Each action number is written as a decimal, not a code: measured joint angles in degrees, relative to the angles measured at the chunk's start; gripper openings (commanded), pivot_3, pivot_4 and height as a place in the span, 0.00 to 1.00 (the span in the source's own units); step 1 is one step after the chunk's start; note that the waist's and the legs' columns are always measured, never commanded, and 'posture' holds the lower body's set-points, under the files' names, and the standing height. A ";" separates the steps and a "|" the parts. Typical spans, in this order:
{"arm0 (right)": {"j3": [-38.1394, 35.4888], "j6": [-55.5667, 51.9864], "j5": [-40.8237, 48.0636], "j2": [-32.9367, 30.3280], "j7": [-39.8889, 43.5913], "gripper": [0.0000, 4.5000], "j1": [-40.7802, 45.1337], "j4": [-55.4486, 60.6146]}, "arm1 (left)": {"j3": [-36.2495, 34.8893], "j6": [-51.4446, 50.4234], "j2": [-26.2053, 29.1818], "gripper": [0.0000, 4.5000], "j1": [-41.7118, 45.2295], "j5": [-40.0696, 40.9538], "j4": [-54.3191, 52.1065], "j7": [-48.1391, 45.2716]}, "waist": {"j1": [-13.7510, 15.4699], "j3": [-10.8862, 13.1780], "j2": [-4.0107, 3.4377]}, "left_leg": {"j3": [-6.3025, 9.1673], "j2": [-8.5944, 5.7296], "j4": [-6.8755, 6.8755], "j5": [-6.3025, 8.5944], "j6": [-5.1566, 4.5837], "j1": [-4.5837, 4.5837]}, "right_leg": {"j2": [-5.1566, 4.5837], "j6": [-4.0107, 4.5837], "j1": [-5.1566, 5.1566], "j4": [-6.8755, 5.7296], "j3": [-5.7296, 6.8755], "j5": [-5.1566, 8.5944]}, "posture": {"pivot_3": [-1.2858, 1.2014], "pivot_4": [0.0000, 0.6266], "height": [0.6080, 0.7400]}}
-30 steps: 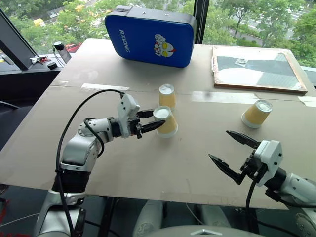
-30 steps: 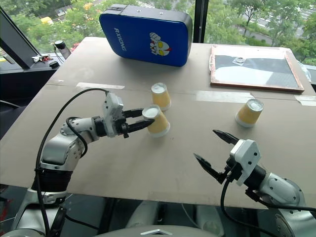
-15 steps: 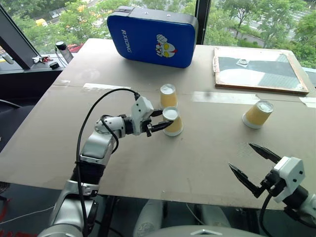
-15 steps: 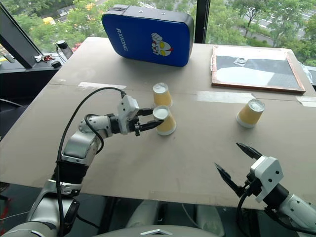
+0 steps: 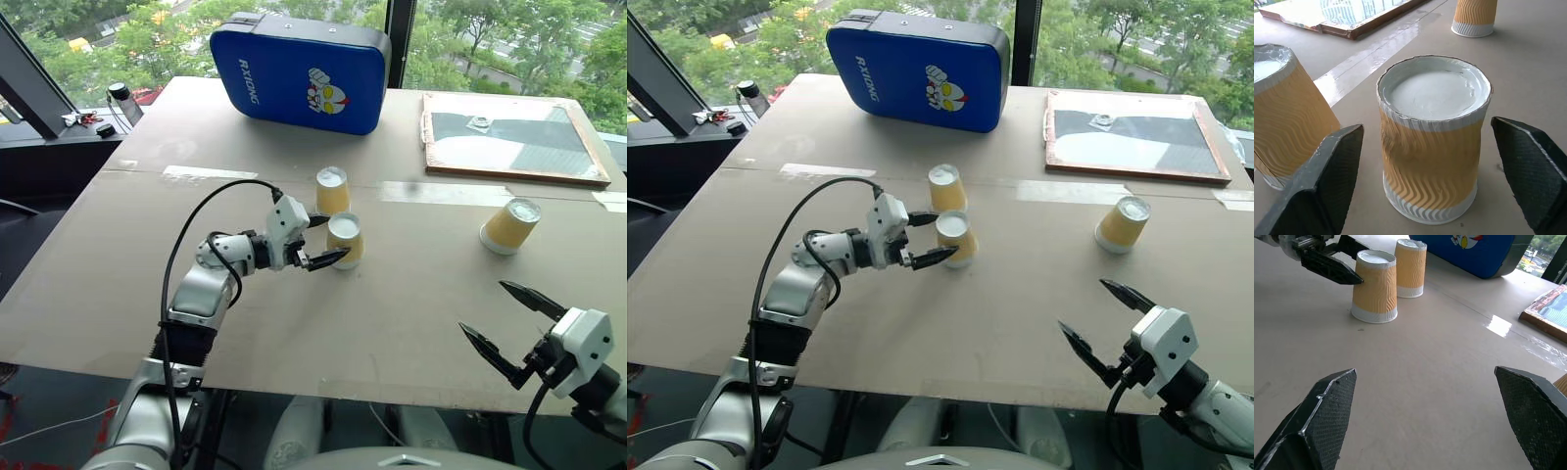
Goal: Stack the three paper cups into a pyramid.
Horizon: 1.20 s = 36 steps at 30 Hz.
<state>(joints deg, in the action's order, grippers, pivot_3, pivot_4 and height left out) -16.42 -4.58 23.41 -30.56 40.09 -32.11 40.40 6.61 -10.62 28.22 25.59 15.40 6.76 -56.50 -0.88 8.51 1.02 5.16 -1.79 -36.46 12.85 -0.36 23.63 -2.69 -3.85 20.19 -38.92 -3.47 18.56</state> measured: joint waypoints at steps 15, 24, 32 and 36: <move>2.99 -8.02 1.38 -1.16 -3.30 1.00 18.29 -6.54 | -11.09 -8.88 5.23 0.99 -12.61 10.55 -15.46 1.25 | 0.58 0.02 -0.03 | 0.13 0.00 0.00 0.00 0.00 0.04 | -0.09 0.01 0.00 0.04 0.16 0.00 | 0.52 0.24 1.00; 4.14 -11.39 1.70 -1.75 -4.09 1.00 23.71 -9.96 | -11.02 -10.44 5.04 0.99 -15.23 11.90 -20.48 3.58 | -0.14 0.02 -0.04 | 0.04 0.03 0.01 0.00 0.00 0.00 | -0.06 0.01 0.02 0.01 0.04 0.00 | 0.52 0.24 1.00; -0.90 -16.18 -5.15 -1.73 -16.55 1.00 33.75 -21.65 | -12.94 -13.56 6.84 0.99 -18.06 18.59 -26.65 1.10 | 0.01 0.06 -0.10 | -0.02 0.02 0.02 0.00 0.01 0.01 | -0.05 0.01 0.03 0.02 0.00 0.00 | 0.52 0.24 1.00; -0.87 -20.00 -5.18 -0.95 -19.47 1.00 38.57 -25.33 | -13.68 -14.73 8.16 0.99 -19.21 20.74 -28.75 0.78 | -0.10 0.07 -0.13 | -0.01 0.03 0.05 0.00 0.00 0.01 | -0.01 0.01 0.04 0.02 0.01 0.00 | 0.52 0.24 1.00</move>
<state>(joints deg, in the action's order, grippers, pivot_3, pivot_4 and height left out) -17.29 -24.58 18.24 -31.51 20.61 6.47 15.07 -7.07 -25.35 36.38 6.38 36.14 -21.99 -55.72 -0.97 8.58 0.88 5.15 -1.76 -36.42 12.85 -0.36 23.65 -2.71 -3.84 20.23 -38.90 -3.46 18.56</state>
